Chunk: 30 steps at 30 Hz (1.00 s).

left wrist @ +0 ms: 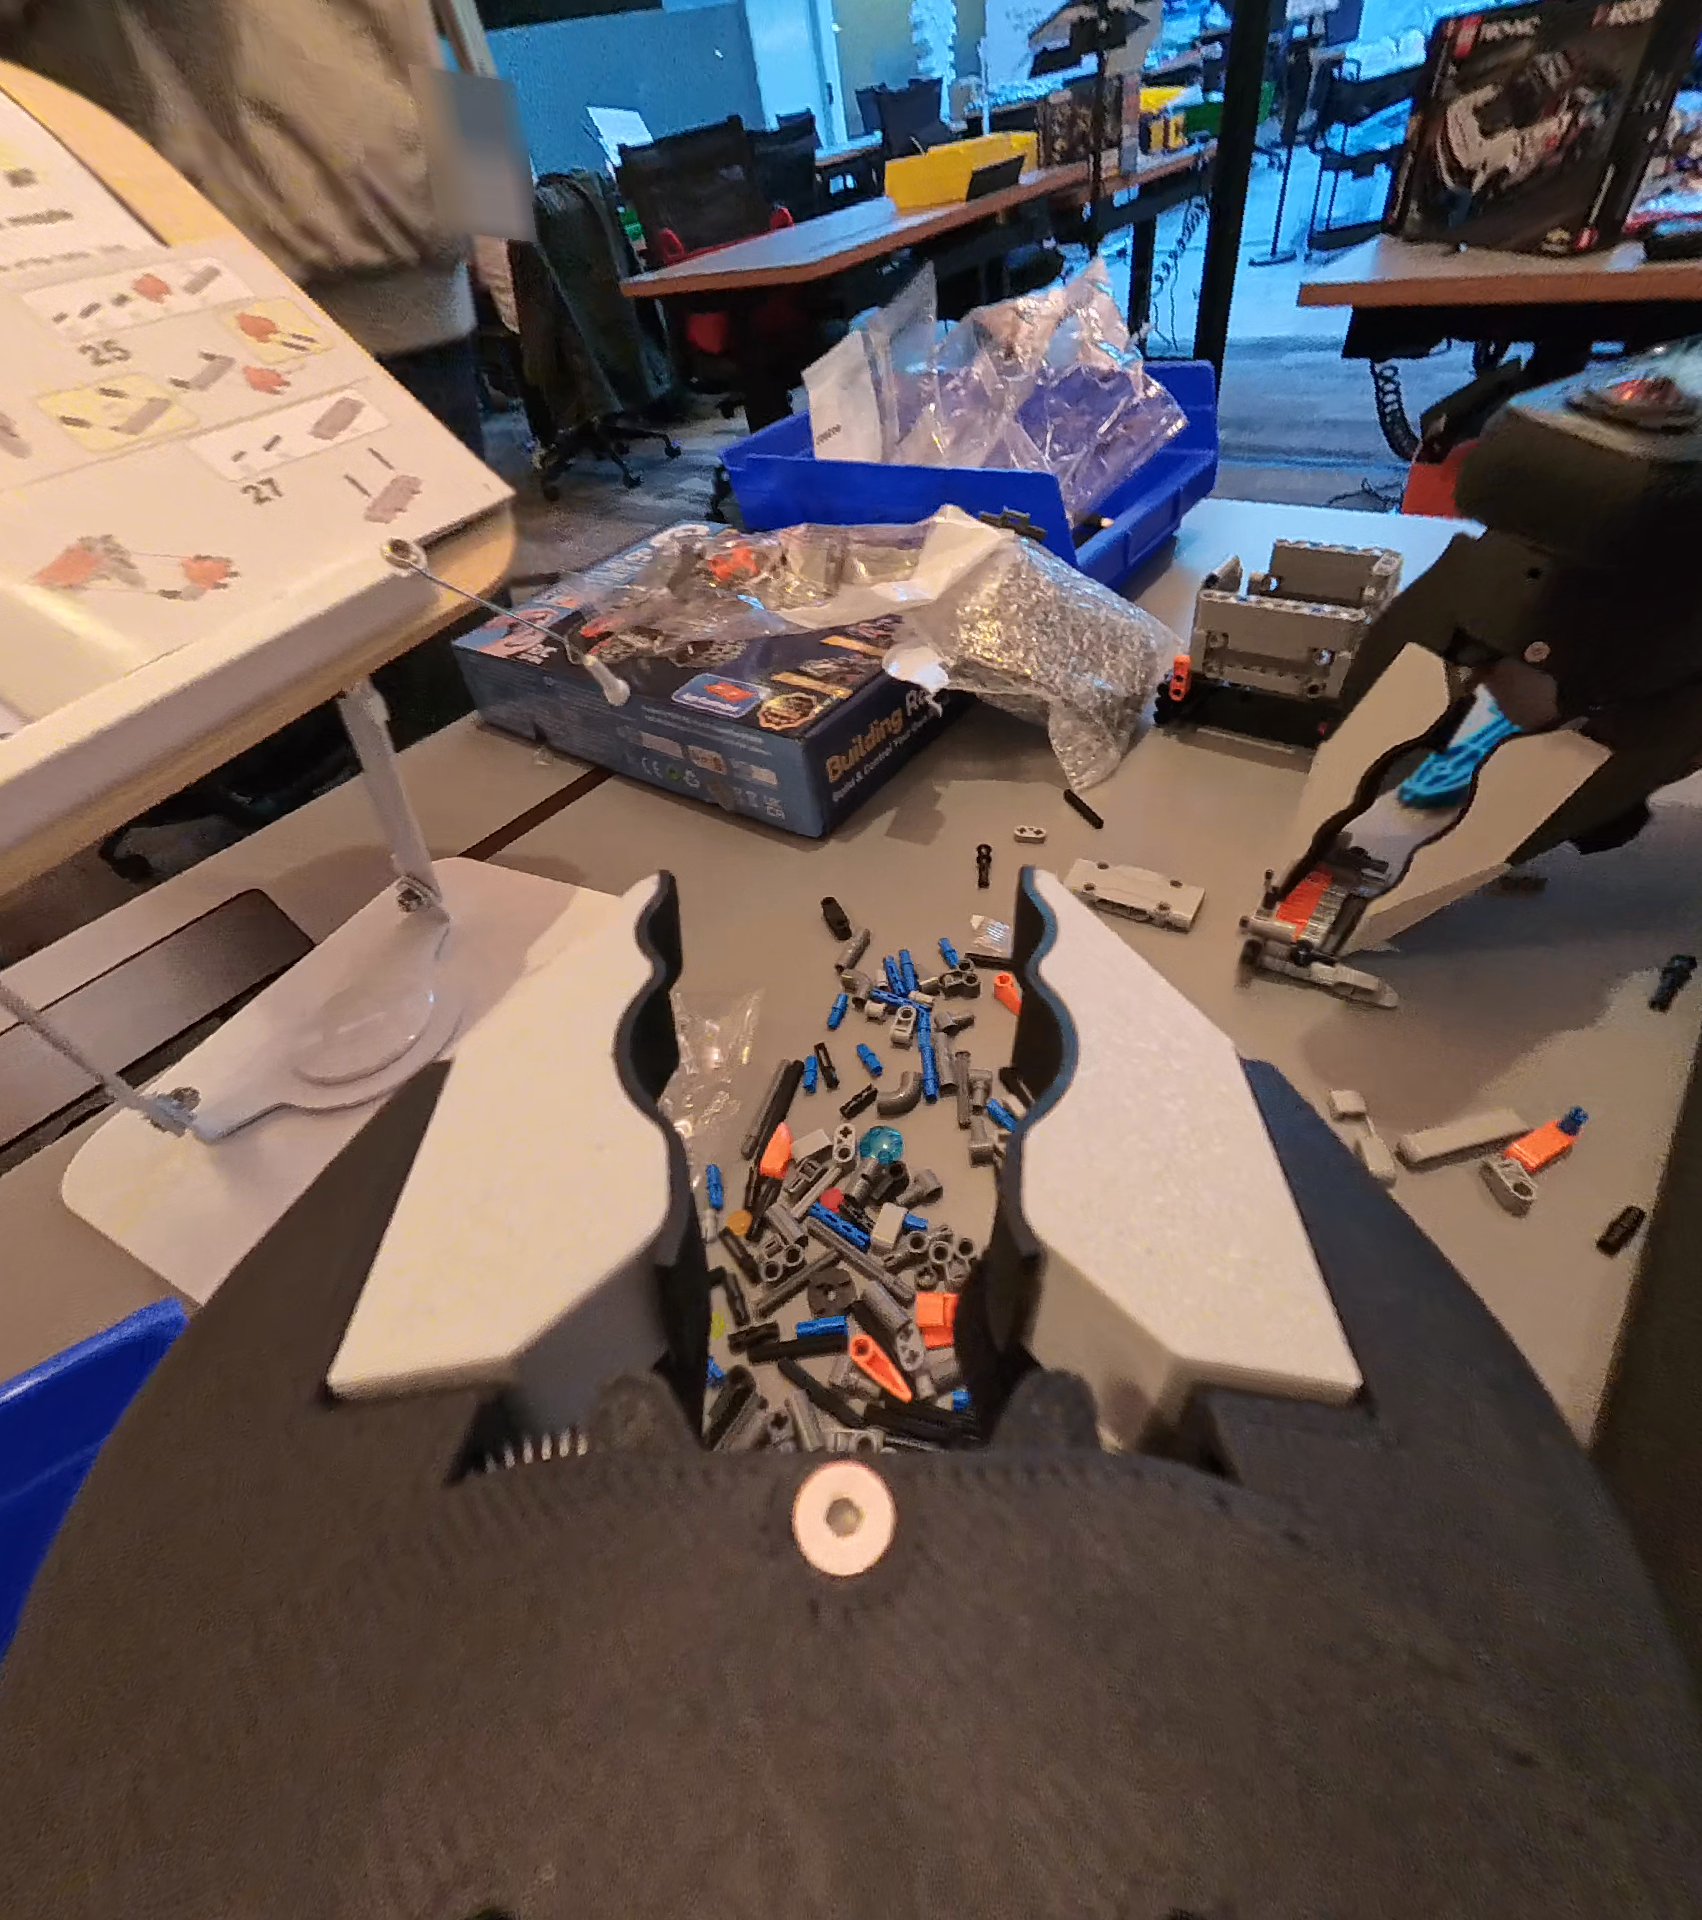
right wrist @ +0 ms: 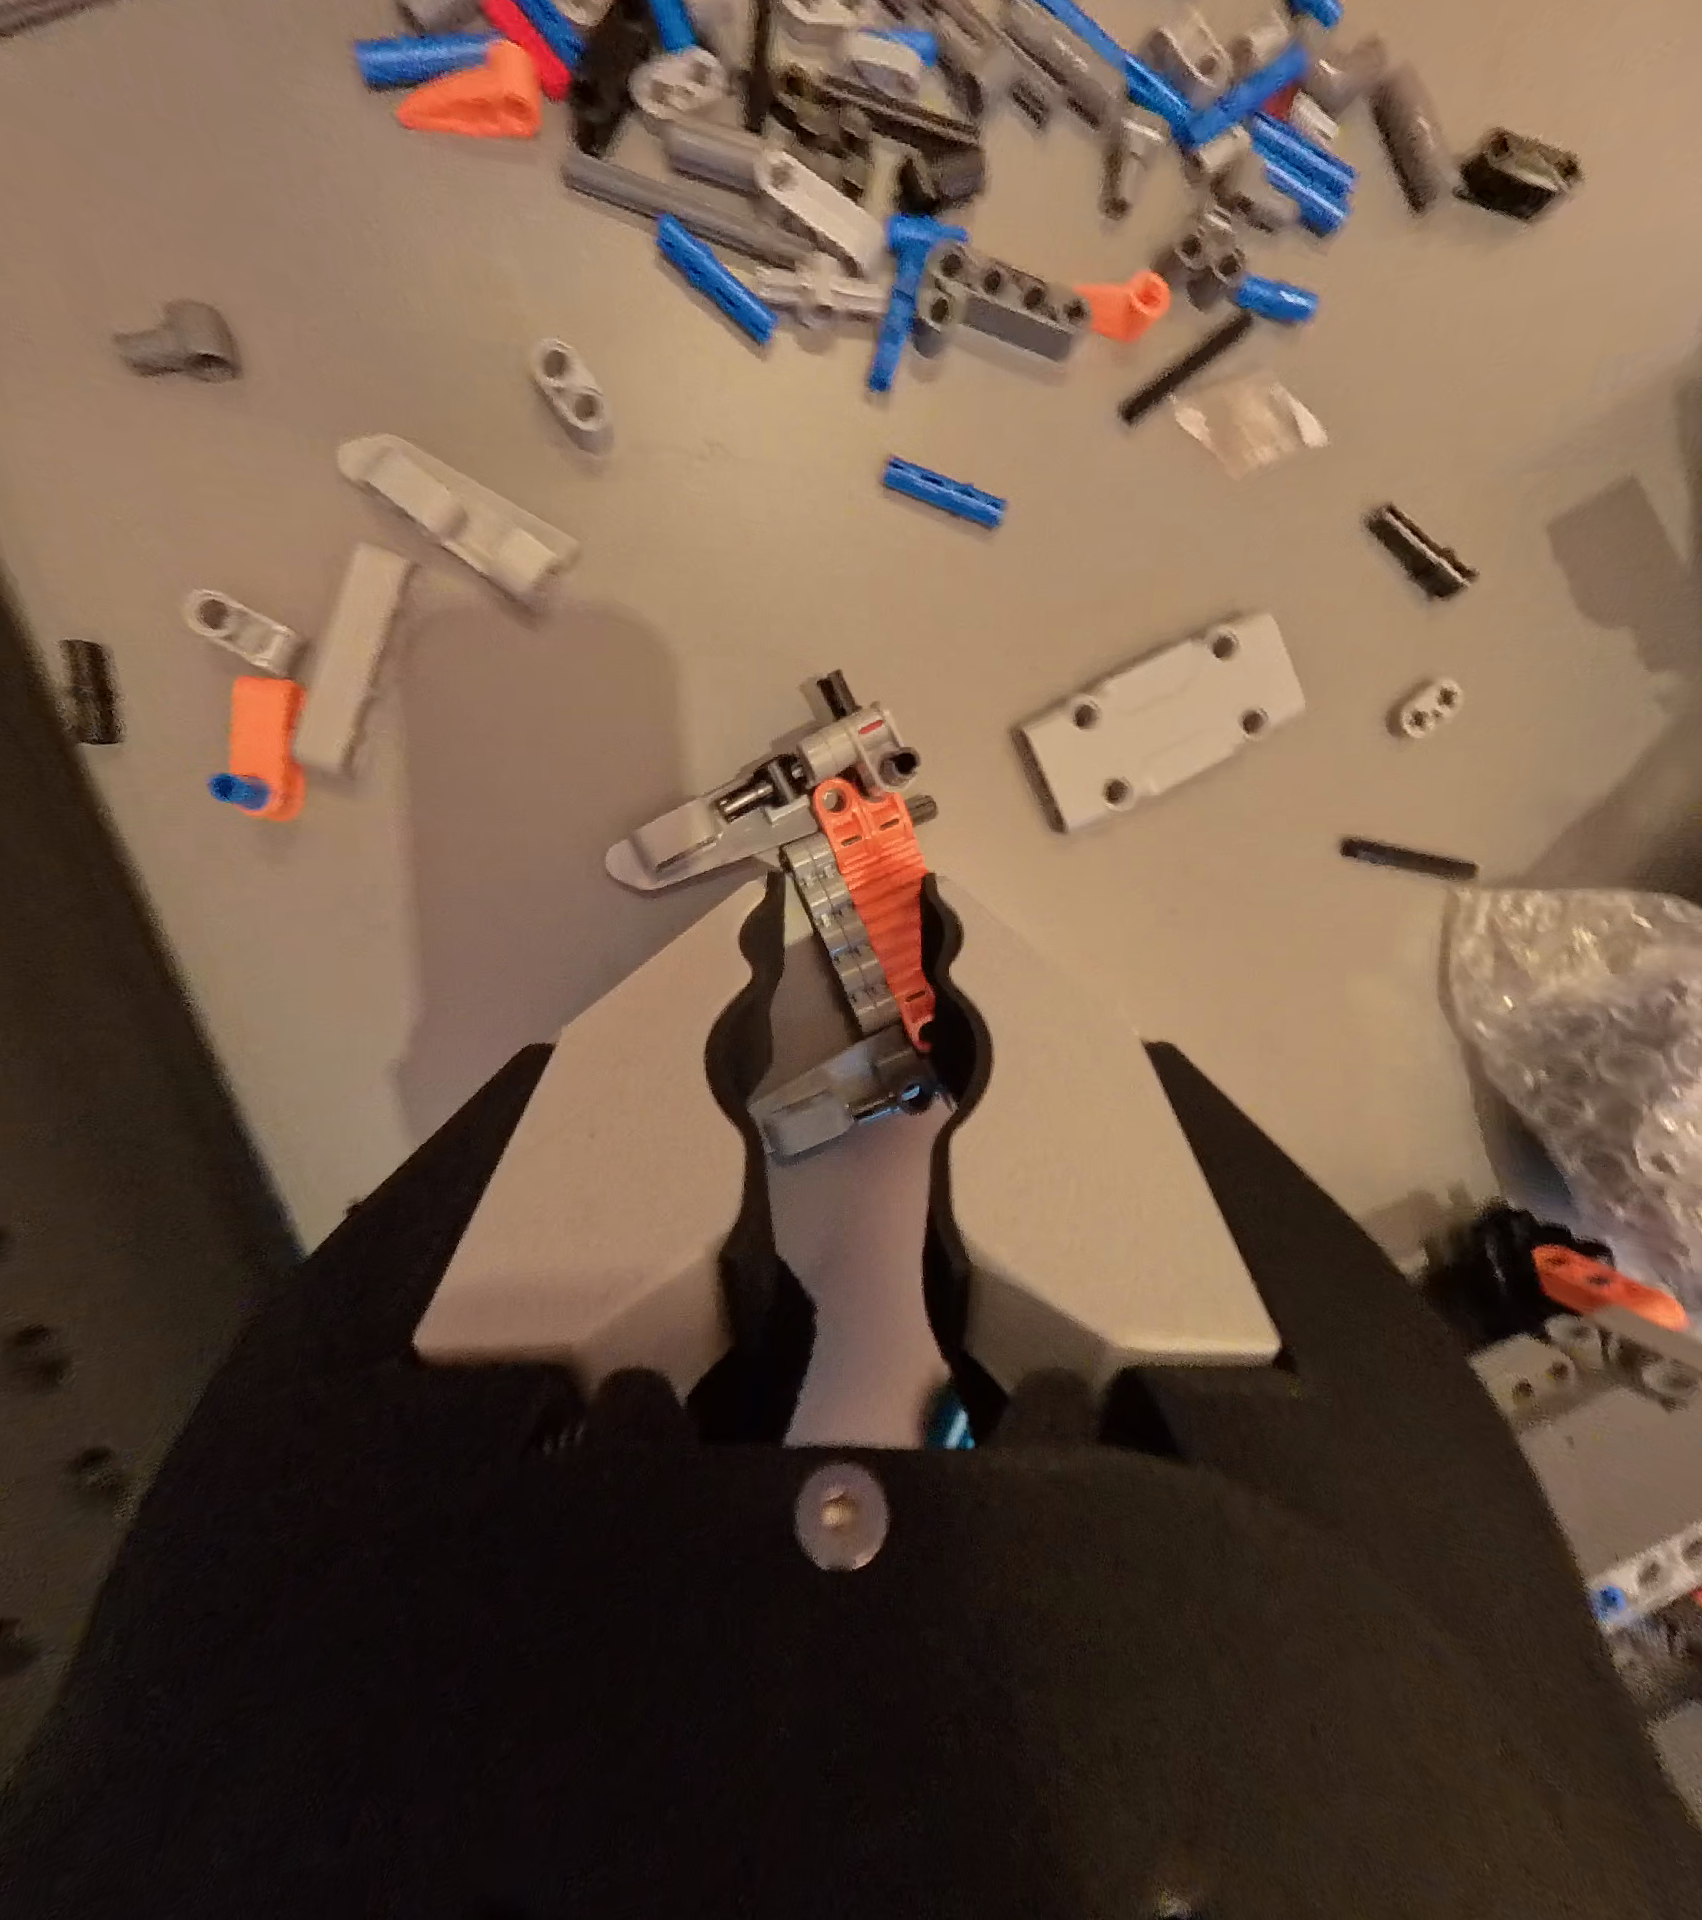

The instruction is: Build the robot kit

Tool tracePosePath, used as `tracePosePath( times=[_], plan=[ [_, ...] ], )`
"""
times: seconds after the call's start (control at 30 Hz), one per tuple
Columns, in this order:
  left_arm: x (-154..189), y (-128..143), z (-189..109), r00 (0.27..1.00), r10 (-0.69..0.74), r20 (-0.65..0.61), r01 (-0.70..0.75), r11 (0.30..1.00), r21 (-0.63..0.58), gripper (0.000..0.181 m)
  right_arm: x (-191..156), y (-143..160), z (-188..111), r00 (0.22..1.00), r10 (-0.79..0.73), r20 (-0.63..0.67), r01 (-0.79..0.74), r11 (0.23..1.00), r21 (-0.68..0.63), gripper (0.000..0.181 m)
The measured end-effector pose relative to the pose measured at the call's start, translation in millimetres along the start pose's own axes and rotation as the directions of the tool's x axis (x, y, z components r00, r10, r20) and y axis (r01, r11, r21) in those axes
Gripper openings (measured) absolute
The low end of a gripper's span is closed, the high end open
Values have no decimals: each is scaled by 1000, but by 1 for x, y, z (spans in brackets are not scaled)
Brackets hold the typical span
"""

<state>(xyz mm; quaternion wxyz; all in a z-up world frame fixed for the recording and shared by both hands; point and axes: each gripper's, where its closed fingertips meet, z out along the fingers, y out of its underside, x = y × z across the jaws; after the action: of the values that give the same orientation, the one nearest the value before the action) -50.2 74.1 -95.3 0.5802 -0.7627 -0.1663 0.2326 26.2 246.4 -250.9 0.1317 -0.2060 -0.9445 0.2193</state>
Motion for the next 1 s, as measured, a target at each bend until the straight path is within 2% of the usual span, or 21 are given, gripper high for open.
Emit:
tracePosePath(
  times=[0.1,0.23,0.33,0.4,0.5,0.57,0.7,0.73,0.8,0.87,0.93,1.0],
  plan=[
    [-6,-11,-9,1000,-14,13,14,998,60,61,10,4,-2,998,41,-39,-41,999,1,36],
    [-9,-27,-21,1000,-10,18,7,990,138,64,10,-6,-15,997,66,-42,-62,994,95,37],
    [-5,-44,-34,1000,8,-1,-7,974,226,79,9,-13,-24,996,74,-42,-67,988,141,36],
    [-3,-62,-50,997,-28,-69,49,942,333,85,7,-17,-27,997,64,-47,-56,987,149,36],
    [-11,-75,-71,988,-85,-129,133,894,429,94,3,-26,-29,998,41,-52,-33,987,154,36],
    [-17,-80,-82,985,-102,-136,154,877,455,105,1,-34,-29,998,26,-54,-17,987,162,36],
    [-19,-88,-94,985,-97,-140,153,864,480,114,-9,-59,-29,1000,-5,-29,11,981,192,39],
    [-17,-90,-98,983,-90,-160,159,856,493,110,-12,-66,-28,1000,-19,-23,23,980,196,39],
    [-11,-93,-106,972,-78,-221,181,848,498,87,-17,-79,-24,999,-43,-11,45,980,194,38],
    [-21,-85,-108,984,-82,-160,150,869,471,62,-23,-91,-21,998,-67,5,64,979,193,37],
    [-31,-80,-113,991,-77,-107,119,872,475,50,-29,-104,-16,996,-90,21,85,977,194,35],
    [-36,-78,-120,990,-93,-107,134,858,496,38,-35,-115,-11,993,-108,36,99,975,197,33]
  ],
)
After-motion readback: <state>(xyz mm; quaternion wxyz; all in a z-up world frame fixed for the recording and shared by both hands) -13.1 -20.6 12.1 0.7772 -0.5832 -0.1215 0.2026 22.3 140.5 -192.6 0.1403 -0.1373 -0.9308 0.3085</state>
